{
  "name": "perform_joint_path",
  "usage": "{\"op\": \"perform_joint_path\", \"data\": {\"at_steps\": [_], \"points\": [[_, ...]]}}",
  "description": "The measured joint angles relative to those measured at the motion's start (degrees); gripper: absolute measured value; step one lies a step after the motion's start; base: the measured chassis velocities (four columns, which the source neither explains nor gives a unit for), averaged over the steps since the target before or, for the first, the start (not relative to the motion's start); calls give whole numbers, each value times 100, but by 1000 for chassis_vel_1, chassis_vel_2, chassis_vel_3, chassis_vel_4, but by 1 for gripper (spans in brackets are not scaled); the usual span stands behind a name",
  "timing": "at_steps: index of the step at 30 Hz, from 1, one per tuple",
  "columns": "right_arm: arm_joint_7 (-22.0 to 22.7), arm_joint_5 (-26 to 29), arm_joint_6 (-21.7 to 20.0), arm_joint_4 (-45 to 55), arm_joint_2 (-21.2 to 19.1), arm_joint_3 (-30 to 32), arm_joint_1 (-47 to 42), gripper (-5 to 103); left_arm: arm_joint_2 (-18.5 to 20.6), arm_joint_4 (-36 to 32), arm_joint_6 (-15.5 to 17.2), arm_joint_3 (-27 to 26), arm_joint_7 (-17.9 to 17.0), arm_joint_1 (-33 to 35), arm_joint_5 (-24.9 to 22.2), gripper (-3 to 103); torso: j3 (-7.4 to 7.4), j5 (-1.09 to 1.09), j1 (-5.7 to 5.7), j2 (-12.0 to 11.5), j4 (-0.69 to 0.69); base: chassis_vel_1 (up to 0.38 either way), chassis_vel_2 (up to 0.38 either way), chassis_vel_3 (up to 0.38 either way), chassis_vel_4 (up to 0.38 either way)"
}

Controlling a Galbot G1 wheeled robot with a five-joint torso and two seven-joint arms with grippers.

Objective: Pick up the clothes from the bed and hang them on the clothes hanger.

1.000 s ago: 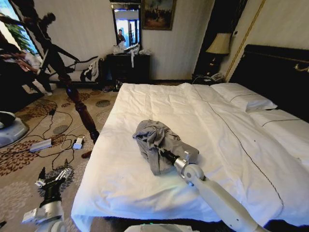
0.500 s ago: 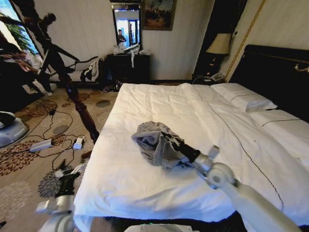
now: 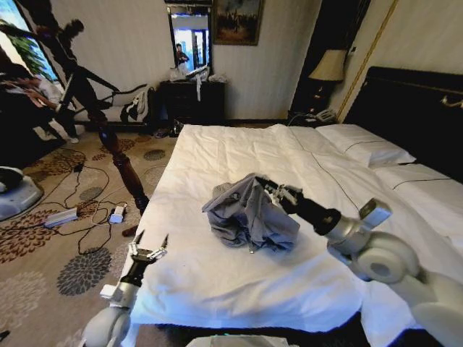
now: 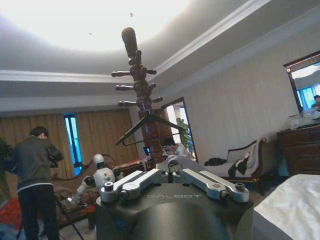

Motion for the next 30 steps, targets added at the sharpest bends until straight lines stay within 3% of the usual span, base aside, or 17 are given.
{"op": "perform_joint_path", "data": {"at_steps": [5, 7, 9, 11, 15, 19, 23, 30], "points": [[204, 327, 112, -36, -480, 134, 115, 0, 401, 365, -275, 426, 237, -719, 291, 100, 0, -2, 0, 0, -1, 0, 0, 0, 0], [364, 621, 241, -130, -807, 181, 226, 0, 571, 461, -258, 581, 239, -1015, 162, 100, 1, -1, 1, 0, -1, 0, 0, 0, 0], [386, 675, 276, -157, -890, 193, 238, 0, 603, 483, -245, 608, 234, -1078, 129, 100, 1, -1, 1, 0, 0, 0, 0, 0, 0], [445, 1015, 488, -342, -1423, 286, 366, 0, 725, 640, -187, 690, 180, -1436, -40, 100, 1, -1, 2, 0, 1, 0, 0, 0, 0], [455, 1334, 616, -396, -1727, 437, 518, 0, 658, 885, -115, 800, 115, -1852, -223, 100, 1, -2, 2, 0, 0, 0, 0, 0, 0], [444, 1420, 689, -392, -1840, 461, 671, 0, 563, 908, 4, 953, 111, -2075, -355, 100, 1, -2, 2, 0, 0, 0, 0, 0, 0], [406, 1526, 725, -300, -1925, 386, 946, 0, 636, 1094, 59, 1493, 349, -2598, -447, 100, 1, -1, 1, -1, -1, 0, 0, 0, 0], [302, 1610, 725, -276, -2041, 343, 1128, 0, 673, 1747, 81, 2288, 449, -3519, -595, 100, 1, 0, 1, -1, 0, 0, 0, 0, 0]]}}
